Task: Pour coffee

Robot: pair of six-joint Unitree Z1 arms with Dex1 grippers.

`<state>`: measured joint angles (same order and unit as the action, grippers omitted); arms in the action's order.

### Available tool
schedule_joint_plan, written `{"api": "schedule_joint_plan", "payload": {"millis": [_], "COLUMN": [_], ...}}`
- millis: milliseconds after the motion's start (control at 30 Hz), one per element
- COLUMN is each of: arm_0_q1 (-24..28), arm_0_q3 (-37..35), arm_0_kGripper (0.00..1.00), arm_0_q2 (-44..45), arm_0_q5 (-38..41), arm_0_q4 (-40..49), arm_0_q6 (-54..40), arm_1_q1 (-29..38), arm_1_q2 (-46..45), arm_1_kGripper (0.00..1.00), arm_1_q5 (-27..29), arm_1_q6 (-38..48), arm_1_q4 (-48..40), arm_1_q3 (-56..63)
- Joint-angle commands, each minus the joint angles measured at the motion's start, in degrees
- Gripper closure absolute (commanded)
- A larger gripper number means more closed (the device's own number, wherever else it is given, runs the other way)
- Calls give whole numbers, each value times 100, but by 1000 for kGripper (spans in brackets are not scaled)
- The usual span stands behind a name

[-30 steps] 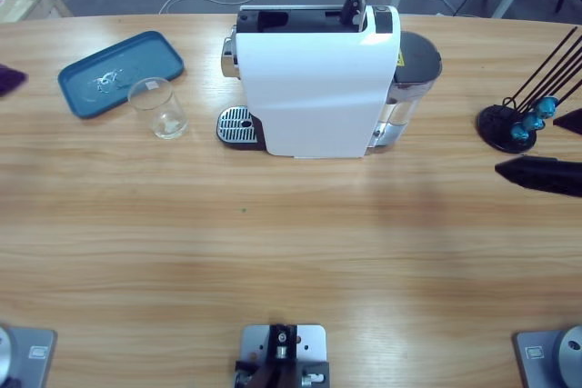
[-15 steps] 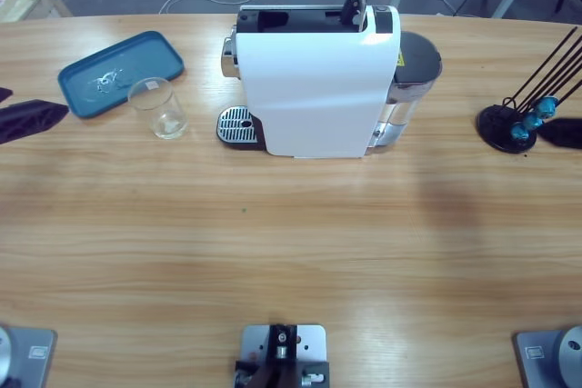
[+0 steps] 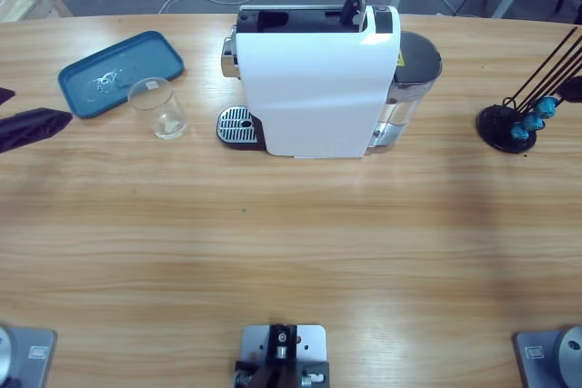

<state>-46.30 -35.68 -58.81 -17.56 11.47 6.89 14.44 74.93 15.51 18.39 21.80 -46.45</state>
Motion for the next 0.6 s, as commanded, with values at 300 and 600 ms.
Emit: {"api": "schedule_joint_plan", "payload": {"millis": [300,600], "arm_0_q1": [-28,-28], "arm_0_q3": [211,211], "arm_0_kGripper": [73,73], "arm_0_q2": [-78,-96], "arm_0_q5": [-37,-40], "arm_0_q4": [-83,-92], "arm_0_q6": [-42,-42], "arm_1_q1": [-491,-504], "arm_1_q2": [1034,1335], "arm_1_kGripper": [207,270], "arm_1_q5": [96,110], "arm_1_q6": [367,367], "arm_1_q4": [-1257,-1628], "arm_1_q3": [722,813]}}
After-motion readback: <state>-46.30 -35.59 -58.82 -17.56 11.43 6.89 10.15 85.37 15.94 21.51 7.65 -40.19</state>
